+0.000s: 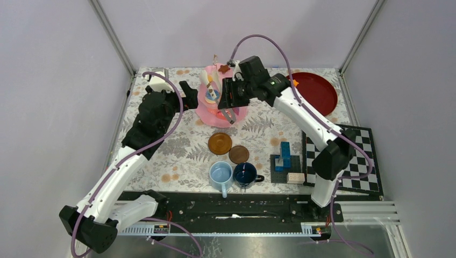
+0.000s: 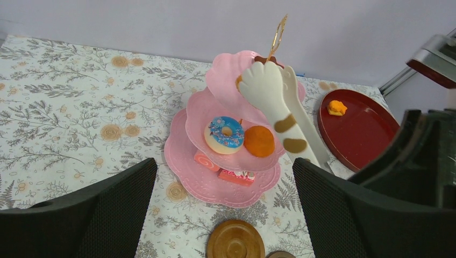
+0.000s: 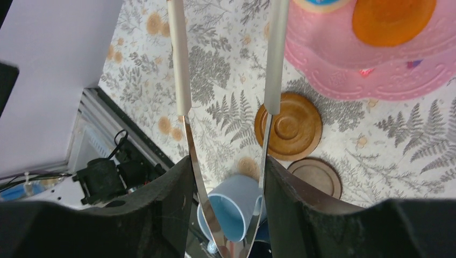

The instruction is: Serve the afternoon tea

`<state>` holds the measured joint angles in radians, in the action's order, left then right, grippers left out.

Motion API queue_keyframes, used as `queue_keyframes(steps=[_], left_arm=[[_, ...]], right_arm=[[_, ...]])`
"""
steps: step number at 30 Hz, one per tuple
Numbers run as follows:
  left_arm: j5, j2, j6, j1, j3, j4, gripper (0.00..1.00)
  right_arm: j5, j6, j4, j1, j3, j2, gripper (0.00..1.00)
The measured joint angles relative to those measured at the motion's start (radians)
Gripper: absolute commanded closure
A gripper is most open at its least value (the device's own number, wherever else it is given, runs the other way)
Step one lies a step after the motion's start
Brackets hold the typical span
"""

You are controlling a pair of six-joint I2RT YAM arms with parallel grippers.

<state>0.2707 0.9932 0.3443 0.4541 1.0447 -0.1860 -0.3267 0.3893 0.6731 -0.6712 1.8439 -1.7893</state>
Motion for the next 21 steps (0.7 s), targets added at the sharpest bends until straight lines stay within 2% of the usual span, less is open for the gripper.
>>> queue_keyframes(steps=[11,21], left_arm=[[0.0,-0.006,0.0,0.0,0.0,0.0,0.01],[0.0,-0.006,0.0,0.0,0.0,0.0,0.01]], right_arm=[[0.243,-0.082,0.247,-0.075,0.414,-0.257,0.85],[0.339,-0.1,0.341,-0.08,0.447,-0.298,0.75]])
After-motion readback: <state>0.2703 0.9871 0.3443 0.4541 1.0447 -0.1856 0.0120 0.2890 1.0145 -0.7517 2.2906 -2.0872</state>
